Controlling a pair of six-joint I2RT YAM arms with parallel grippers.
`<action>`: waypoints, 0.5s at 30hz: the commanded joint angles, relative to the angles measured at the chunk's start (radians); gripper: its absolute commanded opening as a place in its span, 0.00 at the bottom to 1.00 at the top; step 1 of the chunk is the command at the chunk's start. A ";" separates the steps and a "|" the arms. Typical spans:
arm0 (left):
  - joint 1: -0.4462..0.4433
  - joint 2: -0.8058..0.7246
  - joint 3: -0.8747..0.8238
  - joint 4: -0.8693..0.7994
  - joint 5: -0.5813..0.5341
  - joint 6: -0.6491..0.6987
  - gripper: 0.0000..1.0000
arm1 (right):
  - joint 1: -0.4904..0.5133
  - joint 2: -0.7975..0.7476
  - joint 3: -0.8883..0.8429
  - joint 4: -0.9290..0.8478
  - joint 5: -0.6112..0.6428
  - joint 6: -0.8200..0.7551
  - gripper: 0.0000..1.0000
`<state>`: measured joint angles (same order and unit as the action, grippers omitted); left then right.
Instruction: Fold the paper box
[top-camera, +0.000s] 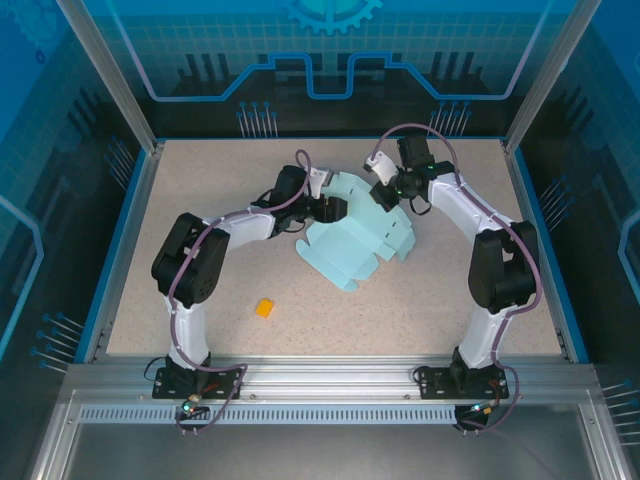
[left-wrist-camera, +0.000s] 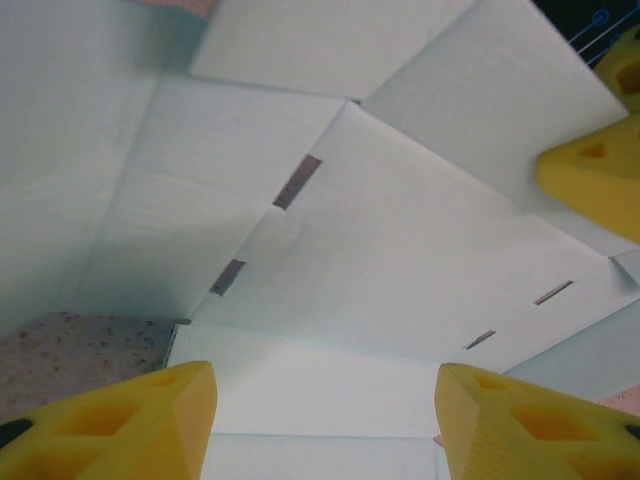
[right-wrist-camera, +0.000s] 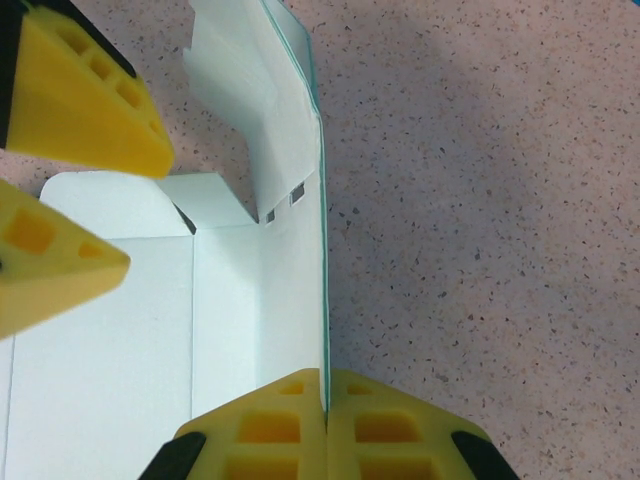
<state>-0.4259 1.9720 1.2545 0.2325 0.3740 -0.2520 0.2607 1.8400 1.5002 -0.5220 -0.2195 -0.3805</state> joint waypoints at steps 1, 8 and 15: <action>0.024 -0.041 0.039 -0.032 0.042 0.026 0.62 | -0.010 -0.006 0.009 0.011 -0.035 0.008 0.01; 0.042 -0.023 0.107 -0.046 0.093 0.013 0.62 | -0.009 0.000 0.014 0.008 -0.040 0.009 0.01; 0.059 0.020 0.193 -0.066 0.109 0.002 0.63 | -0.009 -0.002 0.015 0.008 -0.048 0.008 0.01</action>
<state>-0.3786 1.9709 1.3933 0.1894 0.4461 -0.2558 0.2607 1.8404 1.5002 -0.5217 -0.2401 -0.3805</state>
